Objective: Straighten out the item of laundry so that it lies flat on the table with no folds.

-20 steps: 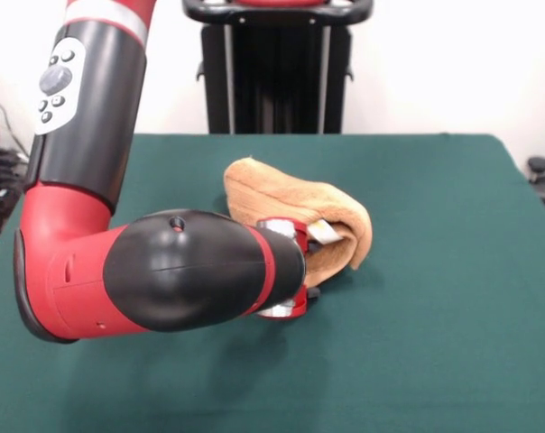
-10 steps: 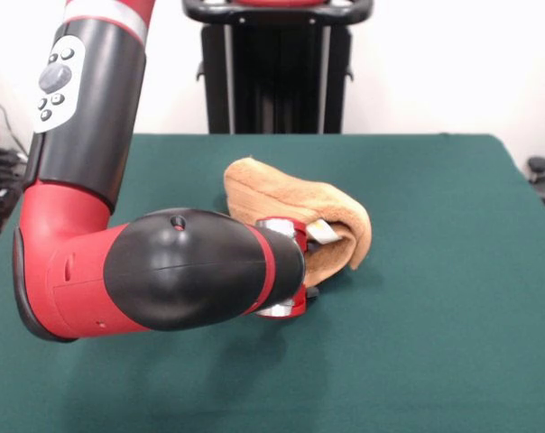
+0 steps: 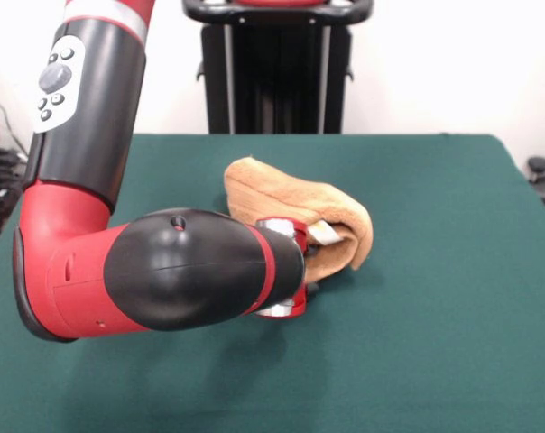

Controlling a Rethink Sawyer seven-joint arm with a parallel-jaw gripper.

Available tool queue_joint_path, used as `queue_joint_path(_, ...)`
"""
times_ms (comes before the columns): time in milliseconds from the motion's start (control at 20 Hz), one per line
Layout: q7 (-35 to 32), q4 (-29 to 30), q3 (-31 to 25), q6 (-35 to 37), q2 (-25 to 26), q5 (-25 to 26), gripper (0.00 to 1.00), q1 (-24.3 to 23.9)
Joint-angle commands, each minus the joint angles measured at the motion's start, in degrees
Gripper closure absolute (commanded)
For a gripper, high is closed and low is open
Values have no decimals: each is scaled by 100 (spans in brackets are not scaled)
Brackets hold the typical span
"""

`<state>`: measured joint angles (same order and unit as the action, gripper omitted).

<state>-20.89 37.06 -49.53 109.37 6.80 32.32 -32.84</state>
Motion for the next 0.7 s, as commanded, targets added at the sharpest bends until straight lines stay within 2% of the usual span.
queue_joint_path(50, 1093, 326, 301, 396, 142, 248, 100, 302)
queue_joint_path(700, 1186, 328, 303, 533, 162, 288, 100, 277)
